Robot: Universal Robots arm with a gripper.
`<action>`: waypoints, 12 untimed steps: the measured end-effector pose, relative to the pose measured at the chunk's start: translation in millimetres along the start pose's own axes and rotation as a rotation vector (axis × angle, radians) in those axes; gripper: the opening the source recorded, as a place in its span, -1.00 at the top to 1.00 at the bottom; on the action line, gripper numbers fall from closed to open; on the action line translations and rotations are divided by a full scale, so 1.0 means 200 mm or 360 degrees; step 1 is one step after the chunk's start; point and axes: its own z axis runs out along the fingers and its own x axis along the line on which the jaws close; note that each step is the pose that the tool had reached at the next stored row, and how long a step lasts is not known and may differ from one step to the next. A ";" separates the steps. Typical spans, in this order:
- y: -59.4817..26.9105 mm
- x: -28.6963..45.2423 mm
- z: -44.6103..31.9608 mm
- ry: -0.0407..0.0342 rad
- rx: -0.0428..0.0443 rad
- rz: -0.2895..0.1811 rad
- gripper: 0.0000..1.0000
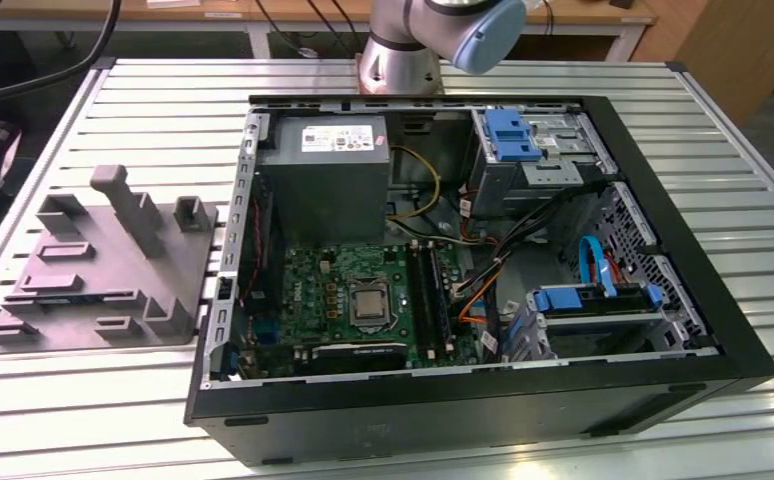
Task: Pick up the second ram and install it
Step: 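Reach for the second ram, then pick up the second ram and move it above second insertion slot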
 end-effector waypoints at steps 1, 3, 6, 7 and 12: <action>-0.008 -0.001 0.006 0.0000 0.0000 -0.0001 0.80; -0.016 -0.001 0.012 0.0000 0.0000 -0.0002 0.80; -0.017 -0.001 0.013 0.0000 0.0000 -0.0003 0.80; -0.017 -0.001 0.013 0.0000 0.0000 -0.0004 0.80; -0.017 -0.001 0.013 0.0000 0.0000 -0.0004 0.80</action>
